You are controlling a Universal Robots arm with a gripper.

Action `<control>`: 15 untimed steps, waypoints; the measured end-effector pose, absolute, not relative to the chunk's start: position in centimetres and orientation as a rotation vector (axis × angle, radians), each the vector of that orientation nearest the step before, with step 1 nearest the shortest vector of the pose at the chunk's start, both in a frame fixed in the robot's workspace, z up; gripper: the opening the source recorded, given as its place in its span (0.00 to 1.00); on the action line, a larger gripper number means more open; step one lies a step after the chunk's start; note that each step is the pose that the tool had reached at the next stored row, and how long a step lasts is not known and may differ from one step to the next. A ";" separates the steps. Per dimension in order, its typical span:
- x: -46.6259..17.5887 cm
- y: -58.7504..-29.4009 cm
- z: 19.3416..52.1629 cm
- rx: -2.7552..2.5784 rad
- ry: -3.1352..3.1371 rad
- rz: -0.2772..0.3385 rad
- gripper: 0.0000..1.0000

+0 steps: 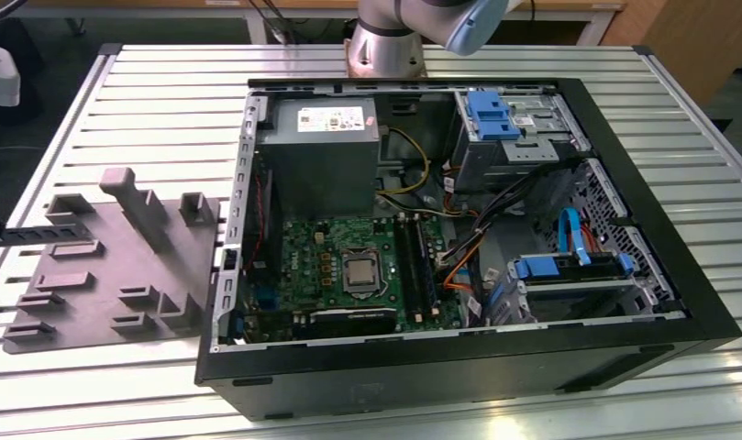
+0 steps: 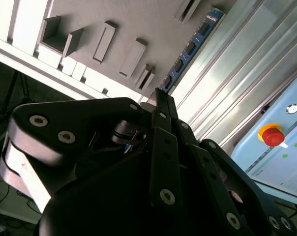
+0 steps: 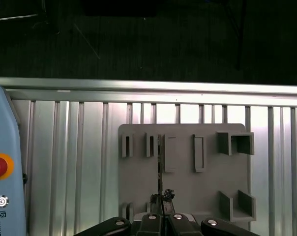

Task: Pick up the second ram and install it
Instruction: 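Pick up the second ram and move it above second insertion slot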

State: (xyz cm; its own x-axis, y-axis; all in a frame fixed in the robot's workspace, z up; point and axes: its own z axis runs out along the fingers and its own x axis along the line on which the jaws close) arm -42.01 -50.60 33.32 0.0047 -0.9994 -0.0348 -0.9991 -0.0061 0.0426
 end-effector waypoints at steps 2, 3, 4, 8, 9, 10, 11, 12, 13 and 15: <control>-42.1 -50.6 33.6 2.223 -2.211 -0.085 0.11; -42.1 -50.6 33.7 2.223 -2.211 -0.085 0.11; -42.1 -50.6 33.8 2.223 -2.211 -0.085 0.11; -42.2 -50.6 34.2 2.223 -2.212 -0.084 0.11; -42.3 -50.6 34.3 2.224 -2.212 -0.084 0.11; -42.3 -50.6 34.4 2.224 -2.212 -0.083 0.11; -42.3 -50.6 34.5 2.224 -2.212 -0.083 0.11; -42.3 -50.6 34.6 2.224 -2.212 -0.083 0.11; -42.4 -50.6 34.8 2.224 -2.212 -0.082 0.11; -42.5 -50.6 35.0 2.225 -2.213 -0.081 0.11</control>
